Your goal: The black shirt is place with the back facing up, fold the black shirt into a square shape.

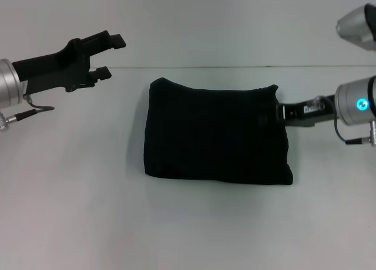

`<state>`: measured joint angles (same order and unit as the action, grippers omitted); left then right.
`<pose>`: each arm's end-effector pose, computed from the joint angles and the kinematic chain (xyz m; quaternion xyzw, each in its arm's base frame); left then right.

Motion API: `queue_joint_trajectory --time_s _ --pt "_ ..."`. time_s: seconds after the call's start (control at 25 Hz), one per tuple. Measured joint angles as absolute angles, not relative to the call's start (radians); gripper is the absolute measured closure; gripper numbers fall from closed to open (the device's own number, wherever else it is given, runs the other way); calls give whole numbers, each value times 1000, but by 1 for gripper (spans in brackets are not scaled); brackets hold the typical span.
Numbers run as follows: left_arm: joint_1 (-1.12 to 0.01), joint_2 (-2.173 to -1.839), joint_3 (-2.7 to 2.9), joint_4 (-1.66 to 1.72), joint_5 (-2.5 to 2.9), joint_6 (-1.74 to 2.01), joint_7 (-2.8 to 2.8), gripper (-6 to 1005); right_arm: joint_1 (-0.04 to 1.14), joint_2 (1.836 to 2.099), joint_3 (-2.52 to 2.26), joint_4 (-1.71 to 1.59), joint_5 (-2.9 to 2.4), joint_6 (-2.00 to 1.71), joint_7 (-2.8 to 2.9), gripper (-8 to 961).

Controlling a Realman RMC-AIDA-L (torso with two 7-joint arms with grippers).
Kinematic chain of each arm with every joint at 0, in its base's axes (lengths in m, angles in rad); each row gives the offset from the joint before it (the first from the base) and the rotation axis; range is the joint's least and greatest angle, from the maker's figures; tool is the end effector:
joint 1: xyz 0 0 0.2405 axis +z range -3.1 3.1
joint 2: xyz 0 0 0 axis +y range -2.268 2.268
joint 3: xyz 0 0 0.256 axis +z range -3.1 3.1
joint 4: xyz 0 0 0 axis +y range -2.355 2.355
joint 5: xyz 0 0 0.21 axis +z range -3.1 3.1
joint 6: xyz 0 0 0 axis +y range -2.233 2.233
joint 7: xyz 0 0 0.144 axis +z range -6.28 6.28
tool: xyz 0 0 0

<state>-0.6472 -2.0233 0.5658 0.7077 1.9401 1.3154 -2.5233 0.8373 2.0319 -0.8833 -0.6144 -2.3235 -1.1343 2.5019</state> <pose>-0.2475 0.4065 0.0624 -0.6579 -0.6440 -0.3697 0.1257 0.2181 0.4284 -0.0134 -0.8043 0.5593 0.0888 0.1798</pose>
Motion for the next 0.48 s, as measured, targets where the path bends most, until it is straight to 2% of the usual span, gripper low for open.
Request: queue_joint_trajectory --time_s 0.48 --pt "-648 -2027 564 695 1940 1308 -2517 57 825 2022 -885 -543 -2348 -1028 2506 867"
